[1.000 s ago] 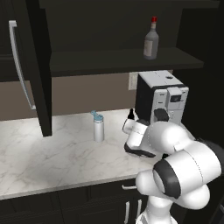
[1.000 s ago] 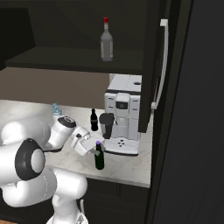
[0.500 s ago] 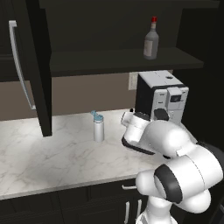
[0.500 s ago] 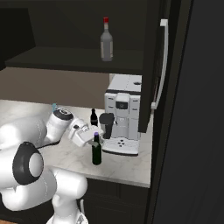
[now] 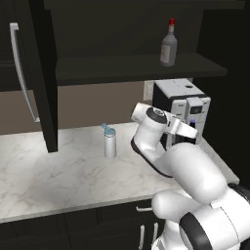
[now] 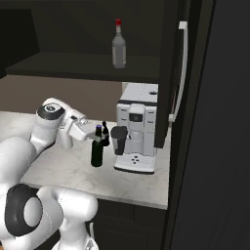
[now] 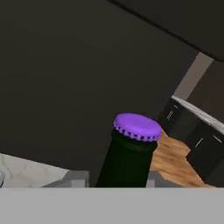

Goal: Sort all alcoholic drinks to one cabinet, and non-alcoholic drinks to the other.

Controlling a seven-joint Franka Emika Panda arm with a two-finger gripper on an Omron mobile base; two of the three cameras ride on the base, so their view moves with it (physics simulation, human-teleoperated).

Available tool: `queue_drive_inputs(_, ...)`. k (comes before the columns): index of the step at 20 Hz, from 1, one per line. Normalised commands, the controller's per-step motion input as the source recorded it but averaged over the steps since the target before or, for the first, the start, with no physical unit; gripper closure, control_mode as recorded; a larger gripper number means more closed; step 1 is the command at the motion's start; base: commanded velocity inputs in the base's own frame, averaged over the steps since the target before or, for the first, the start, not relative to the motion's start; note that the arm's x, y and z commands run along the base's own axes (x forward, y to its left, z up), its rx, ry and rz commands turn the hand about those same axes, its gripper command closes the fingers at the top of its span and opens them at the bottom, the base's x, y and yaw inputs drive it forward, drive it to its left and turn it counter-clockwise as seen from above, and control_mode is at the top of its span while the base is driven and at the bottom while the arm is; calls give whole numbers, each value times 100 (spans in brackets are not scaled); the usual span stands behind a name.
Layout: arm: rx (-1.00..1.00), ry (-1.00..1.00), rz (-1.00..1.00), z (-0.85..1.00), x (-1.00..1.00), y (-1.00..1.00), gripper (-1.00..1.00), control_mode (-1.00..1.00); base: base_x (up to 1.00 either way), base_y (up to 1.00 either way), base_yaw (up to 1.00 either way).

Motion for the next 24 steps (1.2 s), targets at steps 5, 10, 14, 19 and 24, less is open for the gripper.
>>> queue_drive_inputs(5, 19, 5, 31, 72, -2, 29, 100, -100, 0, 0, 0)
queue_drive_inputs(10, 21, 0, 36, 66, 0, 31, 100, -100, 0, 0, 0)
queue_drive_inputs(14, 19, 0, 37, 56, 0, 37, 100, -100, 0, 0, 0)
queue_drive_inputs(19, 15, 0, 36, 60, 0, 33, 100, -100, 0, 0, 0)
queue_drive_inputs(24, 14, -10, 29, 58, 0, 42, 100, -100, 0, 0, 0)
